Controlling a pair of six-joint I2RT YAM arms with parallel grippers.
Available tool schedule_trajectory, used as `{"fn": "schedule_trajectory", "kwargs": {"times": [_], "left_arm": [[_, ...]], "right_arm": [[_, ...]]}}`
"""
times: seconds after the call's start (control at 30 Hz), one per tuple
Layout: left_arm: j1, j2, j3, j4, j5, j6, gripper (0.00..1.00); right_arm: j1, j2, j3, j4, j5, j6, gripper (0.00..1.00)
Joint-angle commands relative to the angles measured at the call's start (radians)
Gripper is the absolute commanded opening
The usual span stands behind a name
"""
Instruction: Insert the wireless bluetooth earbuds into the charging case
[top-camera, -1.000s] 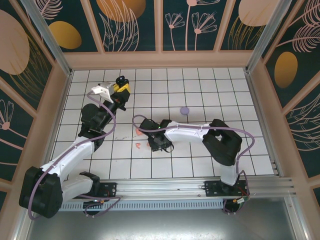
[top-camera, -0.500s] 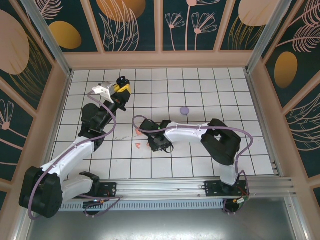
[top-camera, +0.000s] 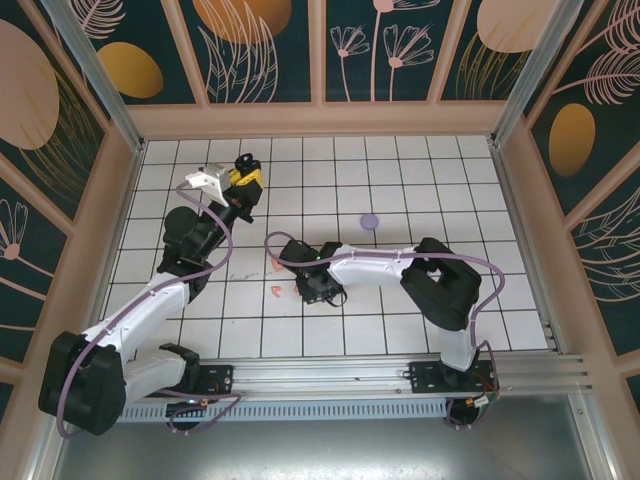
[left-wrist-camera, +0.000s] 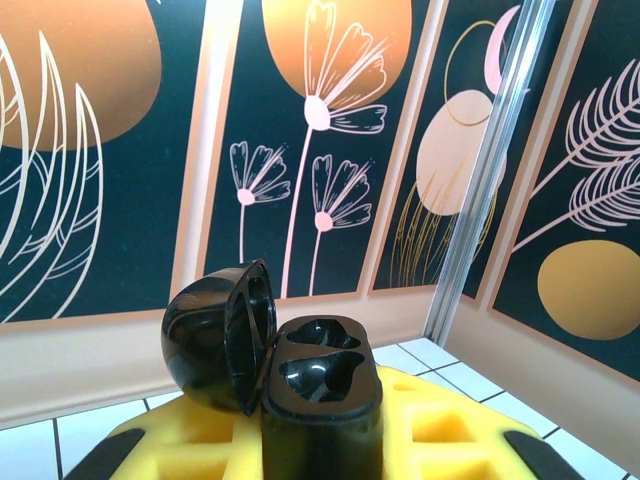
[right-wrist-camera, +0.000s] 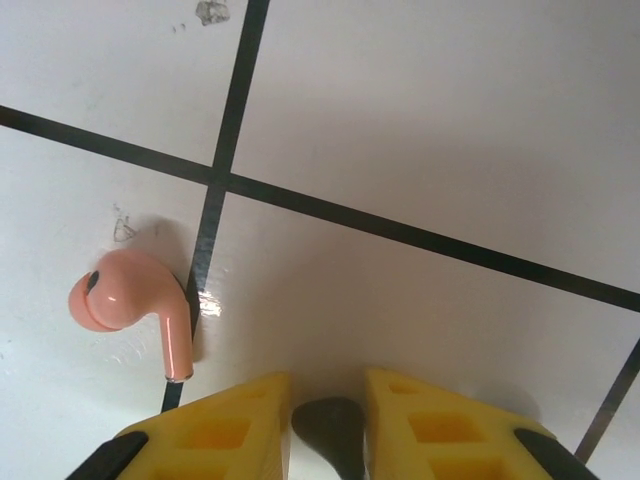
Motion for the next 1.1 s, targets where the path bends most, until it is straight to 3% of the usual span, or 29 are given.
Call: {"fn": "schedule_trajectory", "kwargs": {"times": [0.0, 0.37, 0.67, 1.07], "left_arm": [[-0.001, 0.008, 0.019, 0.015, 0.015, -0.02, 0.0], [-0.002, 0.016, 0.027, 0.018, 0.033, -0.027, 0.0], [-0.002, 0.02, 0.015, 0.062, 0.075, 0.013, 0.0], [-0.003, 0.056, -0.03, 0.253, 0.271, 0.074, 0.0]], "right_arm": [[0.002, 0.018, -0.031, -0.01, 0.018, 0.01, 0.24], [0.002, -0.031, -0.032, -0.013, 0.041, 0.016, 0.17], [-0.027, -0.185, 0.007, -0.044, 0.113, 0.017, 0.16], [-0.226, -0.433, 0.232, -0.047, 0.142, -0.163, 0.13]]}}
